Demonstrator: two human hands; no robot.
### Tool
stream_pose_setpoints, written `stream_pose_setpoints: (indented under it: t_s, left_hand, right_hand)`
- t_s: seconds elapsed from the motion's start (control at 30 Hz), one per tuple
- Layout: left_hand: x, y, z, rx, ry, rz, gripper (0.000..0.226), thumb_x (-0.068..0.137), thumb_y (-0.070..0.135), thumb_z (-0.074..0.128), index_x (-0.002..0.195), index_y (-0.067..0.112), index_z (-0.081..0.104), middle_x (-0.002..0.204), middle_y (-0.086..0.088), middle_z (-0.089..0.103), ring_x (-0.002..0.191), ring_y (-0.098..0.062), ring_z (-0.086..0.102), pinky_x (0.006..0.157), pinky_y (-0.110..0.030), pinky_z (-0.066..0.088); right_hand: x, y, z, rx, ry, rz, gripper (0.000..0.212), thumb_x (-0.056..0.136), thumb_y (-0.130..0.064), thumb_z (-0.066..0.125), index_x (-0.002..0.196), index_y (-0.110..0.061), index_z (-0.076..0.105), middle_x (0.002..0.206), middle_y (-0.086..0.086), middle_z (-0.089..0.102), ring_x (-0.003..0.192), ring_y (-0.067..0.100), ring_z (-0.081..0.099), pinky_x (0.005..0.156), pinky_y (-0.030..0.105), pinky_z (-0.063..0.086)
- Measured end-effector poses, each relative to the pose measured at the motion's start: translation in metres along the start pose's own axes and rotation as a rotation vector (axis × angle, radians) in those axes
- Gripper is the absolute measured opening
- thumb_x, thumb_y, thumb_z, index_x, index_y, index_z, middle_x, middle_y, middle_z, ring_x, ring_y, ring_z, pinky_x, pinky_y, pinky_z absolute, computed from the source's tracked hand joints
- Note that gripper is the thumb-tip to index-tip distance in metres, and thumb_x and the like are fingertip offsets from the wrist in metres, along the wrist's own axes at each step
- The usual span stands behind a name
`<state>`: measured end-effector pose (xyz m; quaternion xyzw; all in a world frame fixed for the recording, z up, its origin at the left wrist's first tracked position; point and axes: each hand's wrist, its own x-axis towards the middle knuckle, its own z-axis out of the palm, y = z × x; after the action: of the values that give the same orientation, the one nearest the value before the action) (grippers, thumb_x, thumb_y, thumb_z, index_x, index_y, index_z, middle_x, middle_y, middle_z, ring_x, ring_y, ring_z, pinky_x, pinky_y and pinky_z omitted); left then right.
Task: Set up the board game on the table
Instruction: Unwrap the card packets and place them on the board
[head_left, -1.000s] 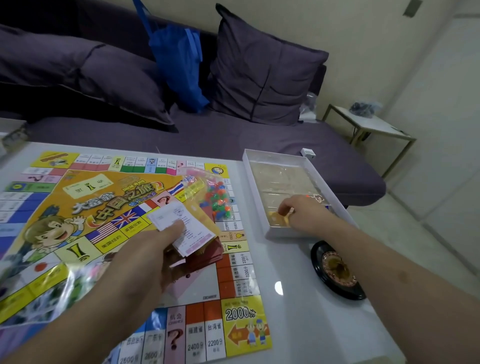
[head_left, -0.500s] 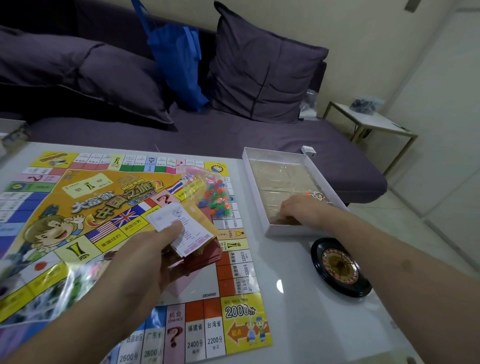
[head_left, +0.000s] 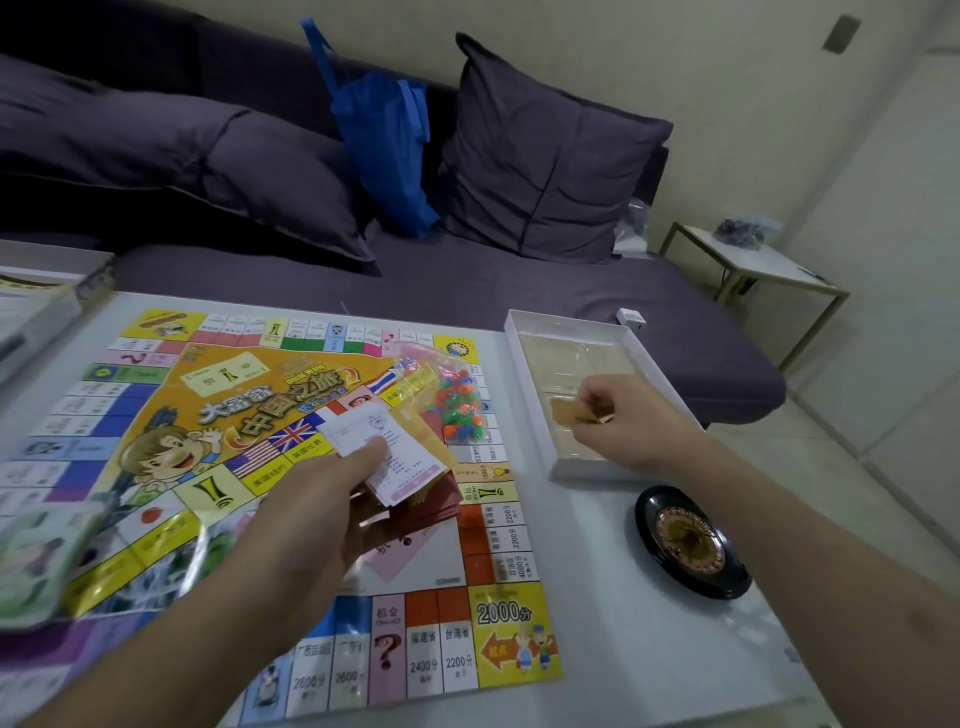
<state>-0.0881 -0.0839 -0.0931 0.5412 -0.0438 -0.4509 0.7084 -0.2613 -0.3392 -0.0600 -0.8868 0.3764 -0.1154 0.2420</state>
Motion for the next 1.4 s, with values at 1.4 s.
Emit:
stream_pose_setpoints:
  t_s: [1.4]
  left_hand:
    - [-0.042,0.033,-0.063,0.266,-0.064,0.060,0.026,0.104,0.022,0.059,0.107,0.001,0.074,0.098,-0.014,0.080,0.090,-0.031,0.079,0.087,-0.046,0.060]
  right_hand:
    - [-0.065,-0.168,0.124,0.878,0.445,0.248,0.007,0.093,-0.030,0.075,0.100,-0.030,0.074,0.106,-0.009,0.072,0.098,0.016,0.071,0.083,0.047,0.064]
